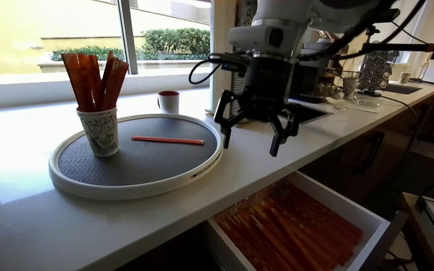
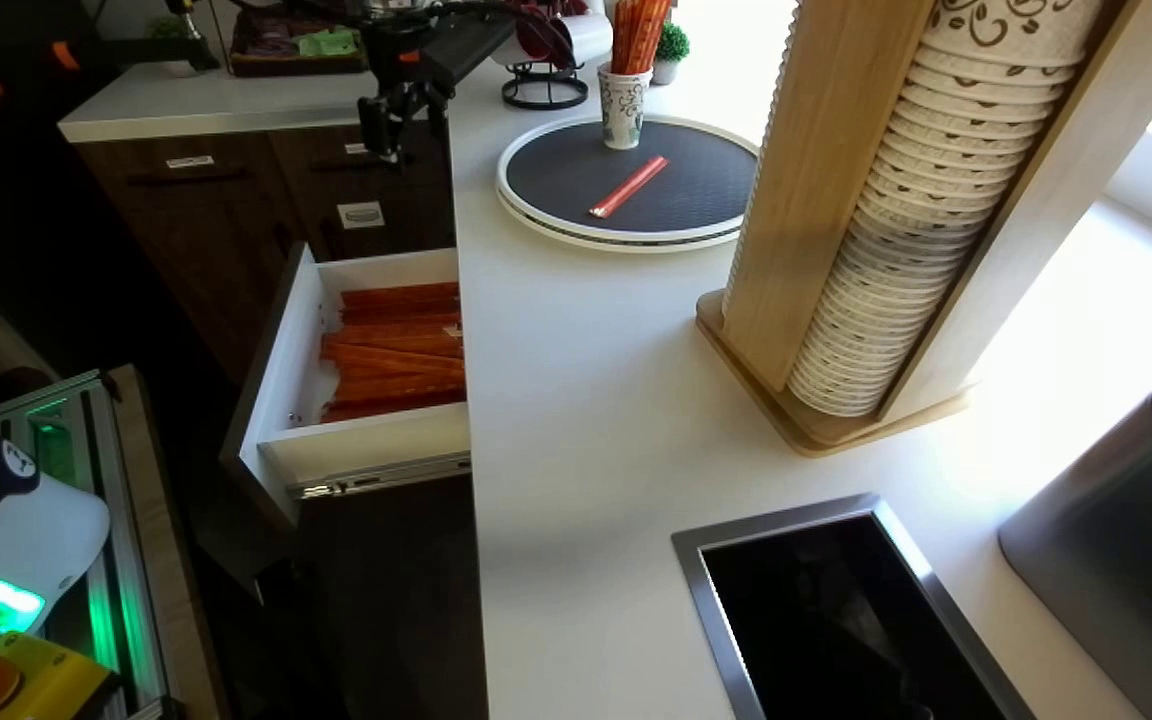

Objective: Put the items on the tray in the drawer

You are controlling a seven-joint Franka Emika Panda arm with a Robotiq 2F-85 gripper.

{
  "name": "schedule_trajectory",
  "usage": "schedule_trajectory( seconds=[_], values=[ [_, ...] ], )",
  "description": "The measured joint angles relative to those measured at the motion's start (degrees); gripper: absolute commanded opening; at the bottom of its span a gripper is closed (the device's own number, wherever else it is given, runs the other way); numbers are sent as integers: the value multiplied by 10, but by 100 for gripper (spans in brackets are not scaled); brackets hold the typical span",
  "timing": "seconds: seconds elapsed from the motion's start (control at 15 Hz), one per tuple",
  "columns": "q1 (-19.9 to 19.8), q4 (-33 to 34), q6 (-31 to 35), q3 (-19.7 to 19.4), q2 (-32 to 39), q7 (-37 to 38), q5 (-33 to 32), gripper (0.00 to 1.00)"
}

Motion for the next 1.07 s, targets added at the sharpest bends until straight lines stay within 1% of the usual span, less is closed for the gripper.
schedule_trajectory(
  seconds=[0.07,0.2,0.4,0.53,0.6,0.73,1.07],
  values=[
    [-2,11,-9,-12,-3,0,22,100],
    [-8,36,-15,-36,-3,31,32,100],
    [-19,77,-15,-57,13,111,25,100],
    [-23,108,-15,-63,32,177,18,100],
    [-23,120,-15,-64,41,198,18,100],
    [-23,134,-15,-63,54,215,18,100],
    [-24,136,-15,-63,58,222,18,100]
  ],
)
